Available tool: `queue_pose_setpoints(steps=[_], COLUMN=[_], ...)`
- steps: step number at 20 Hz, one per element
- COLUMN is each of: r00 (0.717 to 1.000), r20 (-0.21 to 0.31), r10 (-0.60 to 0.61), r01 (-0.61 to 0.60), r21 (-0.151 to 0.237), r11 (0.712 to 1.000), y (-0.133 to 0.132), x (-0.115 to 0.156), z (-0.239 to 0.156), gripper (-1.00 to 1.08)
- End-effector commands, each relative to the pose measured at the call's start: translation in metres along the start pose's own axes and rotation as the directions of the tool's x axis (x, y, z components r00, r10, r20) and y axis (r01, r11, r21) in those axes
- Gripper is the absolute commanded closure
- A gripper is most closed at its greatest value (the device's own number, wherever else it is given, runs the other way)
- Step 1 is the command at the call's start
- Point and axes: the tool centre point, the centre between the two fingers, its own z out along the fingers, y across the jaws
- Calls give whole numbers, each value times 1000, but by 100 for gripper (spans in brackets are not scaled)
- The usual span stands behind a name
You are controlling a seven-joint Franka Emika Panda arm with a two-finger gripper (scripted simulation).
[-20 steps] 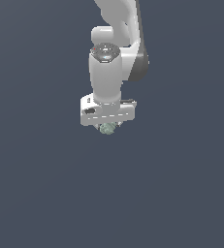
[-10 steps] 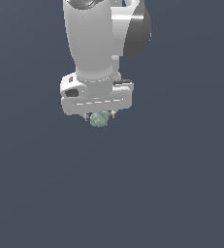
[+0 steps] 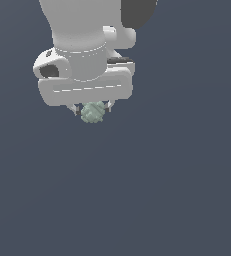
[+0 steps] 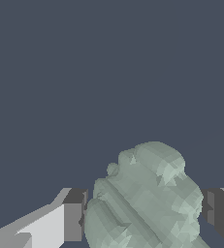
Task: Pick up the object and move it to a goal position.
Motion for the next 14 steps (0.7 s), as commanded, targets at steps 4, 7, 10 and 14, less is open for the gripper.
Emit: queue_pose_setpoints(steps=[4, 7, 10, 14], r00=[1000, 1000, 1000, 1000], r20=[1, 1, 1, 1], r10=[0, 0, 0, 0], r01=[0, 0, 0, 0], r21=[0, 0, 0, 0], r11=[1000, 1000, 1000, 1000], y=[10, 15, 19, 24], x=[10, 15, 20, 25], z=[-31, -45, -57, -72], gripper=[108, 108, 108, 108])
